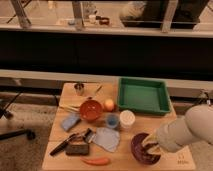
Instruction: Place grapes in red bowl
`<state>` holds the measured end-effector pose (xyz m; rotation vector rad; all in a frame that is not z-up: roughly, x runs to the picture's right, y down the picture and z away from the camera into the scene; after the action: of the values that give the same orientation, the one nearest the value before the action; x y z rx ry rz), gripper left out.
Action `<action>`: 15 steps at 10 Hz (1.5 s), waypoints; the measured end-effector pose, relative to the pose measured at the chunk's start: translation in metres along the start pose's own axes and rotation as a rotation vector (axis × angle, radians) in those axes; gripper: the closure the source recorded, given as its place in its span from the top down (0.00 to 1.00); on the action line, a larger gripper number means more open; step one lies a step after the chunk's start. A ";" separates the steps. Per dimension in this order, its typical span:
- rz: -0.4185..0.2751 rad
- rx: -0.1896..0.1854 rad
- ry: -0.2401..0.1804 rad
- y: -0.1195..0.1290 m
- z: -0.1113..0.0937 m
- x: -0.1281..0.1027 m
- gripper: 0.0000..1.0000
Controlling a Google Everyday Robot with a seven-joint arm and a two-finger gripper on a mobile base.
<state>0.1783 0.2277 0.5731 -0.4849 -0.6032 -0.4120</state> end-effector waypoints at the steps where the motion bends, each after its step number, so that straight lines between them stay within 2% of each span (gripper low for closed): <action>1: 0.006 -0.001 -0.006 0.001 0.003 0.001 0.00; 6: 0.018 -0.001 -0.026 0.002 0.010 0.003 0.00; 15: 0.065 -0.004 -0.027 0.003 0.045 0.035 0.00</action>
<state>0.1864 0.2471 0.6267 -0.5134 -0.6114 -0.3455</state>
